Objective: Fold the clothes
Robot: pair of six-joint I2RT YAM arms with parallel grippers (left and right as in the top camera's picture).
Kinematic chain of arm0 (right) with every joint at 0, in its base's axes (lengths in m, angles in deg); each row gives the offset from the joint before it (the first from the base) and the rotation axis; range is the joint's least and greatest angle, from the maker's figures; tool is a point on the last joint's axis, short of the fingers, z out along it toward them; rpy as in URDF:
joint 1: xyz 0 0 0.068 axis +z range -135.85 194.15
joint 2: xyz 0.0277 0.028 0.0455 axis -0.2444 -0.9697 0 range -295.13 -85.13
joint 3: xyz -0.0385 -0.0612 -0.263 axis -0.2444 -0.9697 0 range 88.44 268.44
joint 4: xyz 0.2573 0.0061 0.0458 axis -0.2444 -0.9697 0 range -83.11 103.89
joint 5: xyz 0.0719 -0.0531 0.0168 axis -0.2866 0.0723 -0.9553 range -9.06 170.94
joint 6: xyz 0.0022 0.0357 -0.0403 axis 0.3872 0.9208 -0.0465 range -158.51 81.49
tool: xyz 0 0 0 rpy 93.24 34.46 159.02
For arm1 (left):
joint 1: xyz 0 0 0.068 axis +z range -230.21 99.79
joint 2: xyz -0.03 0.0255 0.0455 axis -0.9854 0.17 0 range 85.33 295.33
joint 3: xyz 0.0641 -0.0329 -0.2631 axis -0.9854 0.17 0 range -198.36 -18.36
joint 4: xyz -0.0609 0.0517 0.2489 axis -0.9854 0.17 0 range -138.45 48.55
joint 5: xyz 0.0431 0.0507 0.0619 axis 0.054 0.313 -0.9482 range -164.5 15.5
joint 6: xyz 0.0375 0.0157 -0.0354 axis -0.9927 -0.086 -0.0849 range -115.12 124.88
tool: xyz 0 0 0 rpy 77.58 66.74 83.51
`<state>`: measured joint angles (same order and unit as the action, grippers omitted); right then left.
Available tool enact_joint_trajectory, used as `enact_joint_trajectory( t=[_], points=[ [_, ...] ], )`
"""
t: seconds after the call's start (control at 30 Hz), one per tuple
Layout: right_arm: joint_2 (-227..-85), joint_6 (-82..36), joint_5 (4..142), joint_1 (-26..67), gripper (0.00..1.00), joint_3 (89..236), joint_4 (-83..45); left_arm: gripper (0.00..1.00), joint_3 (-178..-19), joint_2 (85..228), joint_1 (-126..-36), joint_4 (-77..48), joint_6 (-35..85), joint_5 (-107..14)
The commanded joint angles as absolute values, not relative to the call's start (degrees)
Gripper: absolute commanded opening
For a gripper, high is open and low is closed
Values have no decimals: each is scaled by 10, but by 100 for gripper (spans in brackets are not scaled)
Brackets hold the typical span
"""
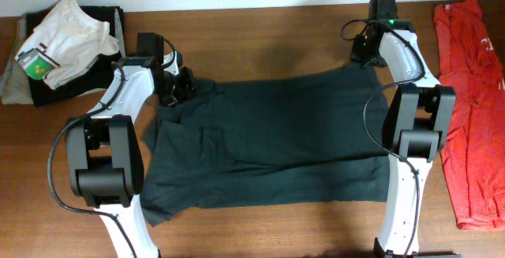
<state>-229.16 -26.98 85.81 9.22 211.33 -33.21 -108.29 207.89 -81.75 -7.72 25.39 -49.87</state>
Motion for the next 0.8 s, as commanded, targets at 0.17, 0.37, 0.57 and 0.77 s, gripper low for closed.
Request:
enact_joint_trajectory(
  t=[0.17, 0.37, 0.57, 0.77],
  points=[
    [-2300, -256, 870, 96, 21, 2122, -337, 1, -1093, 2054, -820, -79, 240, -503],
    [-2295, -243, 871, 95, 4, 2129, -353, 1, -1110, 2049, -819, -93, 199, -503],
    [-2295, -243, 892, 81, 4, 2222, -456, 0, -1151, 1986, -819, -83, 180, -503],
    [-2295, -229, 892, 61, 4, 2305, -592, 0, -1151, 1946, -819, 36, 181, -590]
  ],
)
